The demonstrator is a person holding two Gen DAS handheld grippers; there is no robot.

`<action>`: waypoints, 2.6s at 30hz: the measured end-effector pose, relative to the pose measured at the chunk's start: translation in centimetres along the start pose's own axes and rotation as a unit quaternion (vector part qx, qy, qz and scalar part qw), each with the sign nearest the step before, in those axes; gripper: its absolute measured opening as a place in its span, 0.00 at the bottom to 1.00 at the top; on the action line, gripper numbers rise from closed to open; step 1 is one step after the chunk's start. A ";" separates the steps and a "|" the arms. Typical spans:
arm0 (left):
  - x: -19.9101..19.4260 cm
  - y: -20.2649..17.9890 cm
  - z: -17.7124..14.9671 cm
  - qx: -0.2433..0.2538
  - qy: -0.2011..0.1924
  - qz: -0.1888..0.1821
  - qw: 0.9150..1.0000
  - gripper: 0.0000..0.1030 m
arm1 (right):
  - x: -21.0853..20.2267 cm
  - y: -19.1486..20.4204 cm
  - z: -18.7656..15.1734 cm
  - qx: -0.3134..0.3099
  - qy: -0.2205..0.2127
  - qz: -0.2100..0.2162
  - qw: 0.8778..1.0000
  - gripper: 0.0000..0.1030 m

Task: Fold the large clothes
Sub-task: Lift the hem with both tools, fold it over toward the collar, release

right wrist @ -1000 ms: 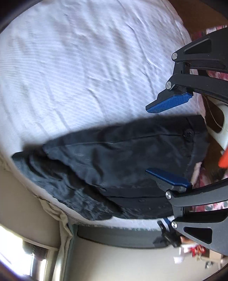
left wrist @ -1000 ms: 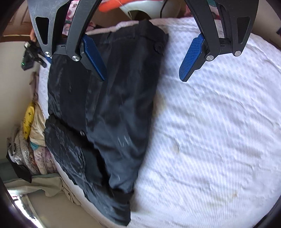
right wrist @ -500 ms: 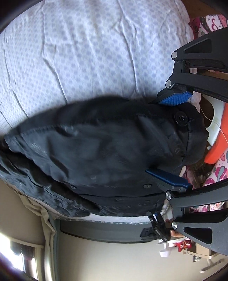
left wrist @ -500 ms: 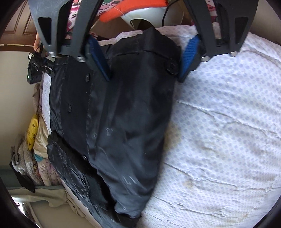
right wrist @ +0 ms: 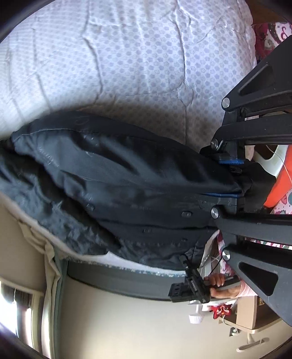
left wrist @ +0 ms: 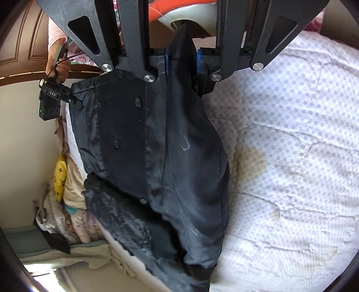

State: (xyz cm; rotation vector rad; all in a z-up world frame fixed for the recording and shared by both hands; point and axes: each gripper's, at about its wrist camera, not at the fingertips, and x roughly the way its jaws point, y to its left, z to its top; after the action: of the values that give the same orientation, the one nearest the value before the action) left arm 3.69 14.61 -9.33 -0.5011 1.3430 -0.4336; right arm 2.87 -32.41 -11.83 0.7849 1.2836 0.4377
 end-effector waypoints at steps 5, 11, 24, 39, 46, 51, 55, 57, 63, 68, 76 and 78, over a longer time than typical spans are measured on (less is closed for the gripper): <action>-1.7 -0.3 -1.8 -0.004 -0.016 -0.026 1.000 0.17 | -1.9 0.3 -0.8 -0.003 -0.019 0.022 1.000 0.12; -3.7 -0.3 -4.1 -0.006 -0.025 -0.045 0.999 0.17 | -3.5 0.7 -2.8 -0.004 -0.018 0.045 0.999 0.11; -6.4 -1.1 0.1 -0.041 -0.056 -0.083 0.994 0.17 | -6.4 1.1 -1.0 0.045 -0.064 0.084 0.993 0.08; -4.2 -4.3 17.4 -0.098 -0.145 -0.105 0.979 0.30 | -3.2 4.6 18.4 0.066 -0.142 0.076 0.985 0.10; -0.3 -3.9 20.5 -0.106 -0.153 -0.044 0.981 0.59 | -0.3 2.2 22.0 0.088 -0.159 0.031 0.983 0.33; -0.1 -2.7 21.0 -0.139 -0.157 -0.054 0.976 0.75 | -0.3 1.8 23.1 0.106 -0.162 0.052 0.980 0.58; -3.1 -2.2 20.8 -0.147 -0.214 -0.047 0.965 0.83 | -2.7 2.4 23.0 0.078 -0.191 0.066 0.976 0.62; -4.4 -2.1 20.8 -0.139 -0.237 -0.026 0.961 0.84 | -3.8 3.2 22.9 0.051 -0.222 0.014 0.974 0.62; -3.4 -1.9 20.3 -0.102 -0.214 0.031 0.971 0.84 | -4.2 5.6 23.2 -0.056 -0.254 -0.158 0.952 0.62; -0.5 -3.2 20.3 -0.051 -0.175 0.064 0.981 0.84 | -2.0 5.0 23.4 -0.073 -0.220 -0.188 0.954 0.63; 2.7 -4.6 19.5 0.004 -0.127 0.115 0.985 0.16 | 2.2 4.8 23.0 -0.111 -0.147 -0.236 0.954 0.15; 1.7 -4.8 18.6 0.003 -0.135 0.129 0.982 0.14 | 2.0 4.9 22.5 -0.109 -0.149 -0.238 0.954 0.09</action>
State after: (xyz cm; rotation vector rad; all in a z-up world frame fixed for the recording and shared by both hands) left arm 22.29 11.45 -5.13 -0.3606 1.1244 -0.1490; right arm 25.56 -33.89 -7.77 0.3189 1.0725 0.0634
